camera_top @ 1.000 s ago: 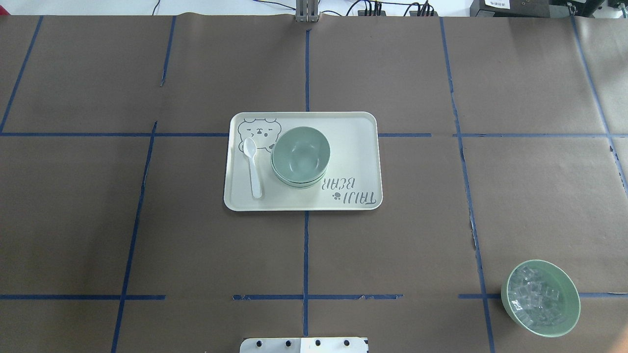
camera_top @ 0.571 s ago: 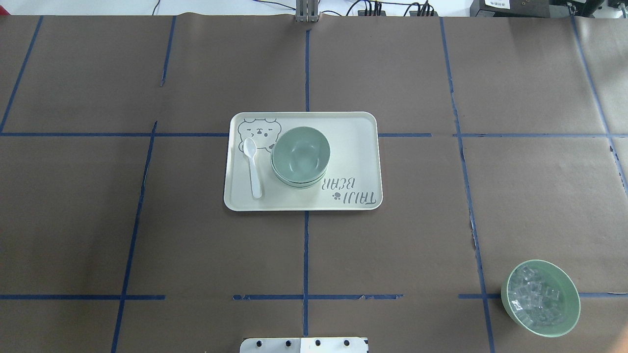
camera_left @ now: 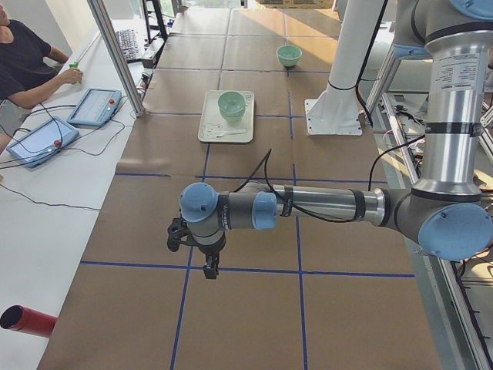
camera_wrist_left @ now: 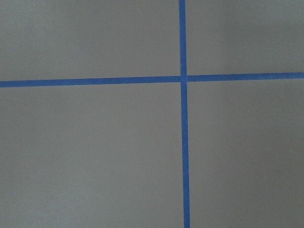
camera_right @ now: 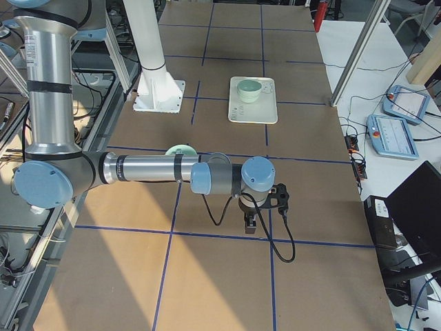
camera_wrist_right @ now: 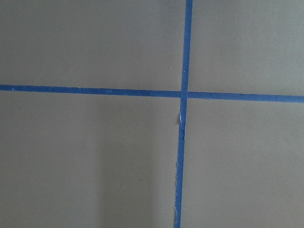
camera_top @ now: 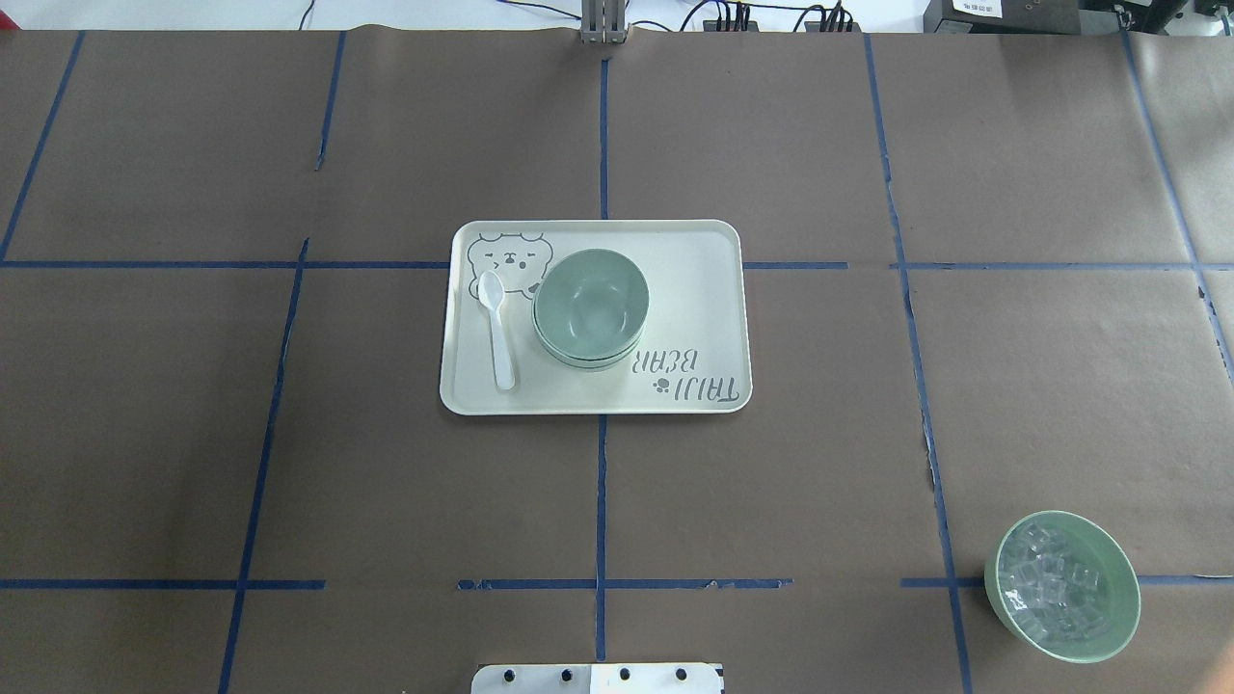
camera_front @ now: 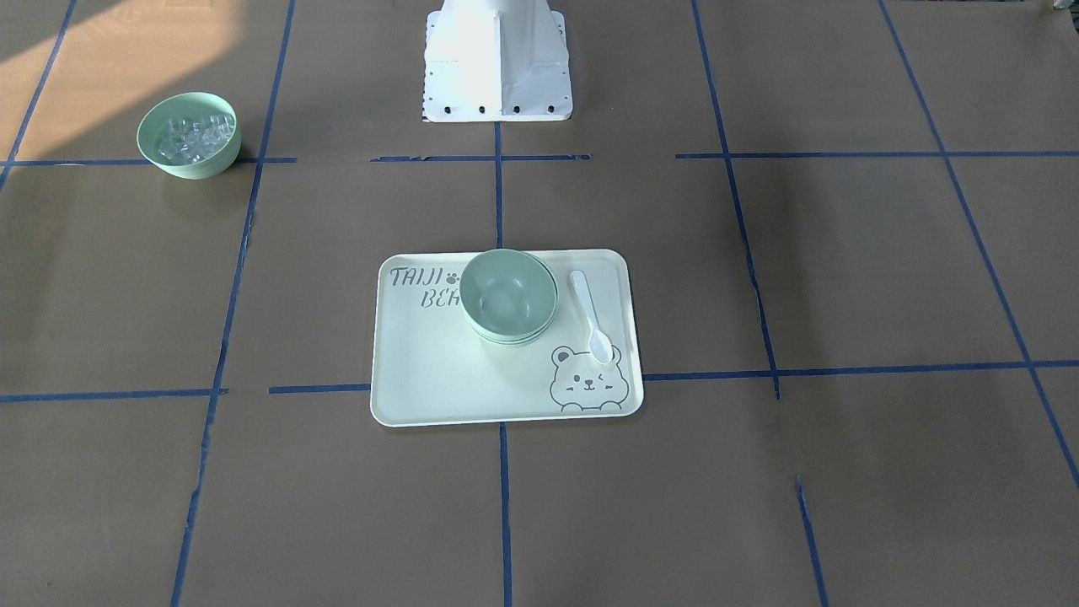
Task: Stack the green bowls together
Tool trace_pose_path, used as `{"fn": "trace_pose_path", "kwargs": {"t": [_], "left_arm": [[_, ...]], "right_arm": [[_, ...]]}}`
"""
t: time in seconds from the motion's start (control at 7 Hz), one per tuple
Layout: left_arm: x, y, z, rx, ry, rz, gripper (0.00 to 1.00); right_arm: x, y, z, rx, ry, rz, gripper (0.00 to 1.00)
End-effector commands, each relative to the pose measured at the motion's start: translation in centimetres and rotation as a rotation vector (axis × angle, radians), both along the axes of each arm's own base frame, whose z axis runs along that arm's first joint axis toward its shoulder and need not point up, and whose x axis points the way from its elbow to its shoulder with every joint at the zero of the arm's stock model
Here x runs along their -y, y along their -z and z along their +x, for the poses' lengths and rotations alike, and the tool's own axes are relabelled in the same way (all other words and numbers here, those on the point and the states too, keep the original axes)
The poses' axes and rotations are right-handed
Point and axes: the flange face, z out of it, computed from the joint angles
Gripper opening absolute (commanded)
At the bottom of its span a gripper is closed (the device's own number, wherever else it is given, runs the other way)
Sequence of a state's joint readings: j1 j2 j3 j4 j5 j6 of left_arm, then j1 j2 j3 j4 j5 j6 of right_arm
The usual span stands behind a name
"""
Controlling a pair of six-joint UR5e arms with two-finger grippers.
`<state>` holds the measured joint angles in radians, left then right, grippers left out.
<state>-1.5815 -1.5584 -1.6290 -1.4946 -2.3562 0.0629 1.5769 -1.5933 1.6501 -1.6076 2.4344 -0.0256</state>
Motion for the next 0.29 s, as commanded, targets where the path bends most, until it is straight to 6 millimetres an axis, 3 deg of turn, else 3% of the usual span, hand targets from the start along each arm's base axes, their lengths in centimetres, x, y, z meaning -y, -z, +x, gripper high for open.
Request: {"fn": "trace_pose_path", "kwargs": {"t": [0.0, 0.14], "left_arm": [[0.01, 0.02, 0.0, 0.0, 0.0, 0.001, 1.0], [0.02, 0.09, 0.0, 0.0, 0.0, 0.003, 1.0]], "right_arm": [[0.05, 0.07, 0.0, 0.0, -0.001, 0.001, 1.0], [0.12, 0.15, 0.0, 0.0, -0.002, 0.001, 1.0]]}}
